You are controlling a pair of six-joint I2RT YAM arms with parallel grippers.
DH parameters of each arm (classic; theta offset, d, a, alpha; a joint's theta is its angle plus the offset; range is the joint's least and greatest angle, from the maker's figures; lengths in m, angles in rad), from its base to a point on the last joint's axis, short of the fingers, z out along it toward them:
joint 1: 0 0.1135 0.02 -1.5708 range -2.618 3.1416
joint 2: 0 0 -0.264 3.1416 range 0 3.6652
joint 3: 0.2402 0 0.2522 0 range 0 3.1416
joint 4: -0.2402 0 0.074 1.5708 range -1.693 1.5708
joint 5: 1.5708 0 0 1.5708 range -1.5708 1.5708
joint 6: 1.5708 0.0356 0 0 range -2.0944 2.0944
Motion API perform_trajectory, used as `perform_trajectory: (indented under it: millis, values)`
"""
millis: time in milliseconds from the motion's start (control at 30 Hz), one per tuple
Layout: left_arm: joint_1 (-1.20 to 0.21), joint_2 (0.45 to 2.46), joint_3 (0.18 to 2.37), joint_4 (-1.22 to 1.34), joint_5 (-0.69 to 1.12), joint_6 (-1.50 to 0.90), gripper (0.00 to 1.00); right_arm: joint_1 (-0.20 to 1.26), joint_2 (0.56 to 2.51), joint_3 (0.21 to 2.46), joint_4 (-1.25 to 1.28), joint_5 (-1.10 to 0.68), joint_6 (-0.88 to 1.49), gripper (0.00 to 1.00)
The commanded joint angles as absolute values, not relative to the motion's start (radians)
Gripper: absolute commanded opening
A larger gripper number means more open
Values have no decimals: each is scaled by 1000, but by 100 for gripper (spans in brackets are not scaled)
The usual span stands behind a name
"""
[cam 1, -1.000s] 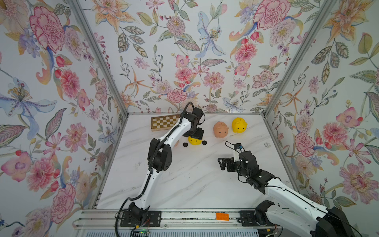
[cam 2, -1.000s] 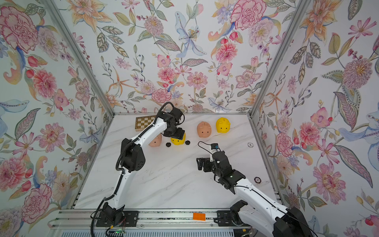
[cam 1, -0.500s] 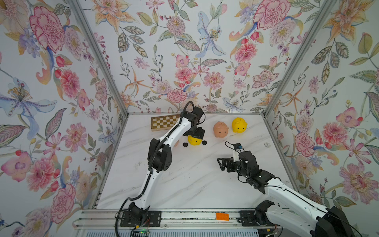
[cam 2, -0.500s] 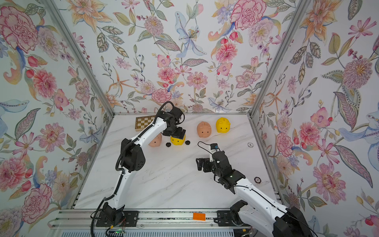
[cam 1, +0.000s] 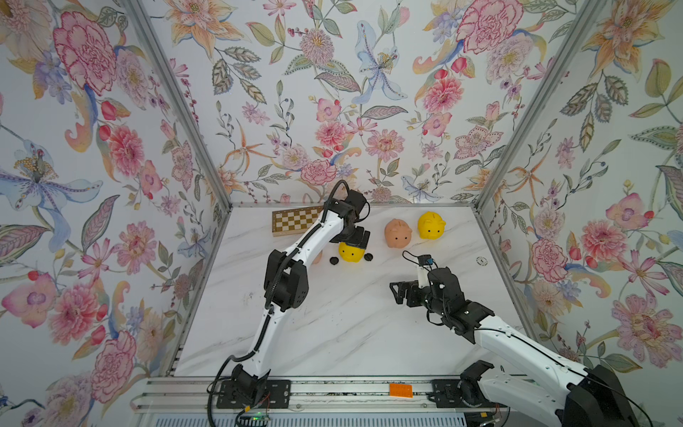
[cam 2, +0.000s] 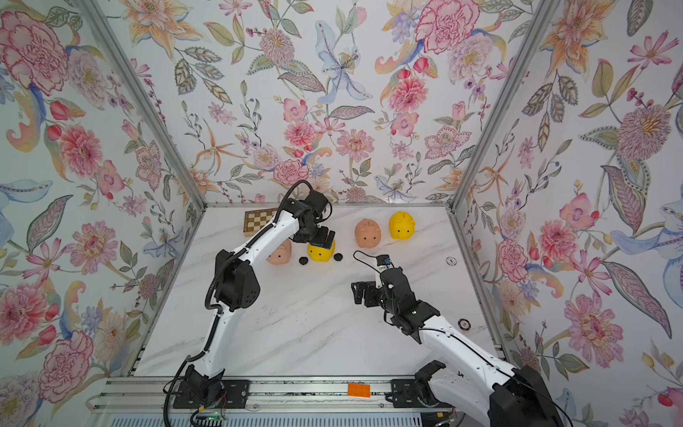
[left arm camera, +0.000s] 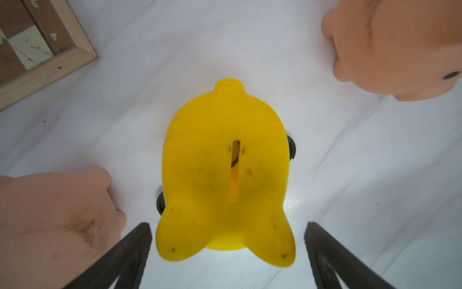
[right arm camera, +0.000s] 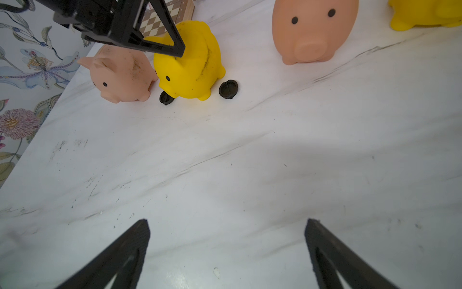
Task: Open piggy banks
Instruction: Place the piggy bank at the center of the board, then pick up the piggy bank from the center of the board.
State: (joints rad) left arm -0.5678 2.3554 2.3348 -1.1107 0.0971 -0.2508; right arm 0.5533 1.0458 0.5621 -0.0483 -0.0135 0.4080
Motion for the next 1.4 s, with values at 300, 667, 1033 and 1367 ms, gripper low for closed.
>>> perform_trajectory:
  millis: [300, 667, 1033, 1367]
  values:
    - [-529, 1861, 1831, -799, 76, -253, 99, 419, 1285, 873, -181, 42, 335, 99]
    - [-531, 1350, 1170, -363, 290, -272, 99, 293, 1568, 1213, -265, -58, 258, 96]
    - [-545, 1094, 950, -404, 403, -190, 99, 250, 1881, 1561, -409, -96, 140, 94]
    - [-576, 965, 900, -306, 502, -190, 99, 245, 2037, 1668, -418, -128, 119, 98]
